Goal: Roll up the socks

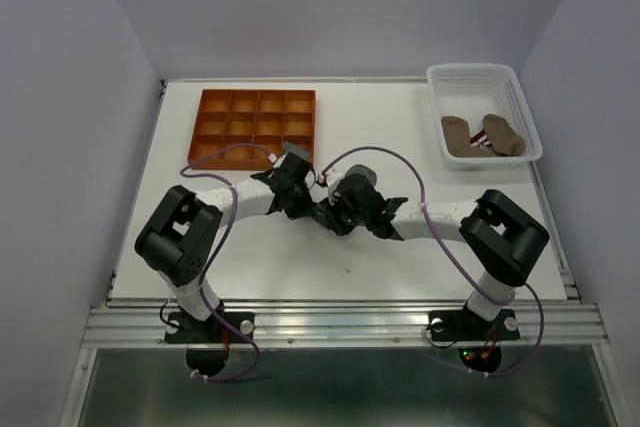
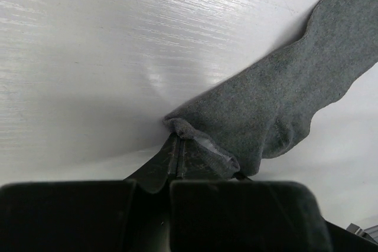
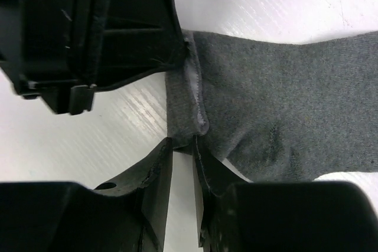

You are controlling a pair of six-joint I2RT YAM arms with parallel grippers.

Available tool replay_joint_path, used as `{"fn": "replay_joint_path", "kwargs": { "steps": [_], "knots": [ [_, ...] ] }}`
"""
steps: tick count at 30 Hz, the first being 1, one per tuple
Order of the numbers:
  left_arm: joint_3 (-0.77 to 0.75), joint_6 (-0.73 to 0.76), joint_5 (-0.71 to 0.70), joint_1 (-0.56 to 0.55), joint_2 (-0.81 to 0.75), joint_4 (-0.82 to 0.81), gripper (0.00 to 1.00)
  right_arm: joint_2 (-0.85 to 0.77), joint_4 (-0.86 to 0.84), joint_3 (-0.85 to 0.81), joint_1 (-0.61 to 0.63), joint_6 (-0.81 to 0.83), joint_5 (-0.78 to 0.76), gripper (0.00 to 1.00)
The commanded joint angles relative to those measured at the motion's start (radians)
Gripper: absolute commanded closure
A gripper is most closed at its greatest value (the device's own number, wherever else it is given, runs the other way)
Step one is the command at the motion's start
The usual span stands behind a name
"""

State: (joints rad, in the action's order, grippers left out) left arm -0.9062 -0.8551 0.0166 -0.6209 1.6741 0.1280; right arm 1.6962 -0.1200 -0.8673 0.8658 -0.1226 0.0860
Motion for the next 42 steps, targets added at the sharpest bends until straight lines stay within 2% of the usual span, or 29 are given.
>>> {"fn": "replay_joint_path", "kwargs": {
  "steps": [1,7,15,22,32,35,42],
  "knots": [
    [-0.020,0.005,-0.021,-0.005,-0.047,0.039,1.00,0.010,-0.081,-0.026,0.018,0.052,-0.063,0.74],
    [-0.025,0.007,-0.021,-0.005,-0.040,0.041,1.00,-0.009,-0.110,-0.013,0.036,0.069,-0.074,0.73],
    [-0.033,0.008,0.013,-0.005,-0.039,0.042,1.00,-0.015,-0.136,-0.010,0.045,0.087,-0.037,0.59],
    [-0.034,0.002,0.029,-0.005,-0.031,0.041,1.00,-0.007,-0.123,-0.024,0.076,0.109,-0.107,0.59],
    [-0.036,0.008,0.028,-0.005,-0.027,0.039,1.00,-0.115,-0.012,0.016,0.085,0.097,-0.210,0.57],
    [-0.034,0.011,0.028,-0.005,-0.030,0.039,1.00,-0.115,-0.004,0.005,0.095,0.100,-0.184,0.52],
    [-0.037,0.016,0.026,-0.005,-0.042,0.039,1.00,-0.040,-0.012,-0.044,0.095,0.115,-0.129,0.51]
  ]
}}
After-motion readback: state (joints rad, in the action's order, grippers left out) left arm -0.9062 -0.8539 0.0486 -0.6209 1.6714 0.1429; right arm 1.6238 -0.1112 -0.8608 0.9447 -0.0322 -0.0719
